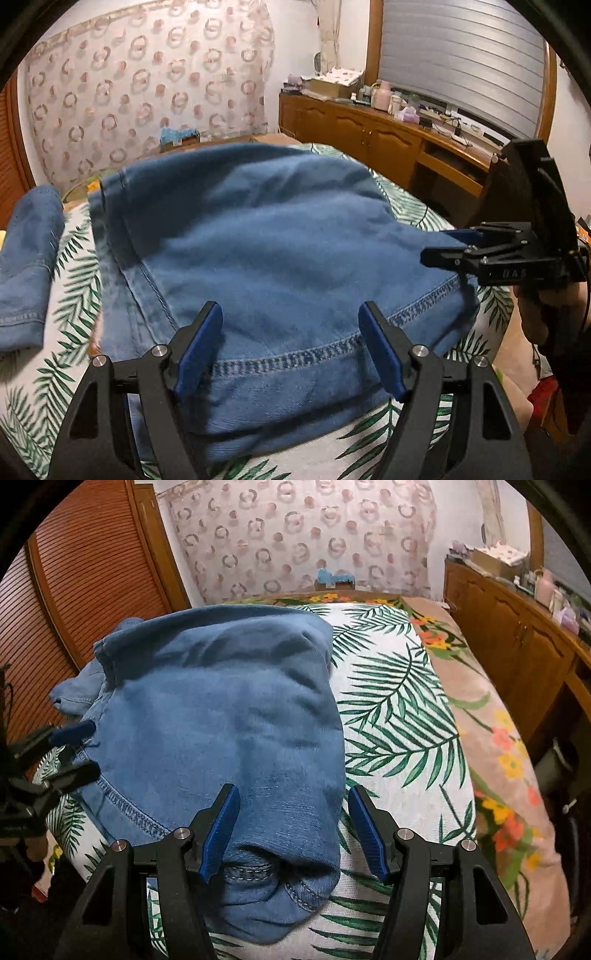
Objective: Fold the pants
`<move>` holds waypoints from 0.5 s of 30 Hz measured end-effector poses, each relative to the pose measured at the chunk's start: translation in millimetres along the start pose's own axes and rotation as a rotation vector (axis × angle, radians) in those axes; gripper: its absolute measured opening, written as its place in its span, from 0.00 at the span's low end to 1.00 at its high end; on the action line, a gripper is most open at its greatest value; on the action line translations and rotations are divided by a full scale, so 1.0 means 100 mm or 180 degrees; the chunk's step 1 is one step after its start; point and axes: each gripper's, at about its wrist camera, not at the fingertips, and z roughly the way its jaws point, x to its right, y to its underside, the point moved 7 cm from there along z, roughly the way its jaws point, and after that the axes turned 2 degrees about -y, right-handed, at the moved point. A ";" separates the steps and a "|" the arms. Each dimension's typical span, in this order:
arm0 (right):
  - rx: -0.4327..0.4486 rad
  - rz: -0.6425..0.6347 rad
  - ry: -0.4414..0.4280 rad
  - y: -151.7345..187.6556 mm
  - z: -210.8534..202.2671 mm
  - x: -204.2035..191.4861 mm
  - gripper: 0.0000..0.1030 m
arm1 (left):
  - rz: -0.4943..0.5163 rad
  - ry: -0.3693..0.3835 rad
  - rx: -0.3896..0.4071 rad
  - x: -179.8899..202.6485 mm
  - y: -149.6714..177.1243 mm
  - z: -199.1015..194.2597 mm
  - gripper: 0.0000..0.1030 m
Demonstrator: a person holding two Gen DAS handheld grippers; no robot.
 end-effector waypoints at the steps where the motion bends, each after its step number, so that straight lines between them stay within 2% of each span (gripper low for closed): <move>1: -0.0007 0.0008 -0.0007 0.01 0.01 0.00 0.61 | 0.0004 -0.0004 -0.0023 0.00 0.02 0.02 0.75; 8: -0.0034 0.0081 -0.0101 0.04 0.06 -0.01 0.61 | 0.0037 -0.0032 -0.0086 0.04 0.09 0.07 0.75; 11: -0.0038 0.0099 -0.0258 0.05 0.05 -0.06 0.47 | 0.0035 -0.0027 -0.0087 0.04 0.08 0.07 0.75; 13: -0.0060 0.0097 -0.0342 0.06 0.06 -0.12 0.32 | 0.0020 -0.0016 -0.0083 0.05 0.08 0.07 0.75; 15: -0.0049 0.0081 -0.0350 0.07 0.04 -0.15 0.25 | 0.0011 -0.0002 -0.0080 0.05 0.08 0.07 0.75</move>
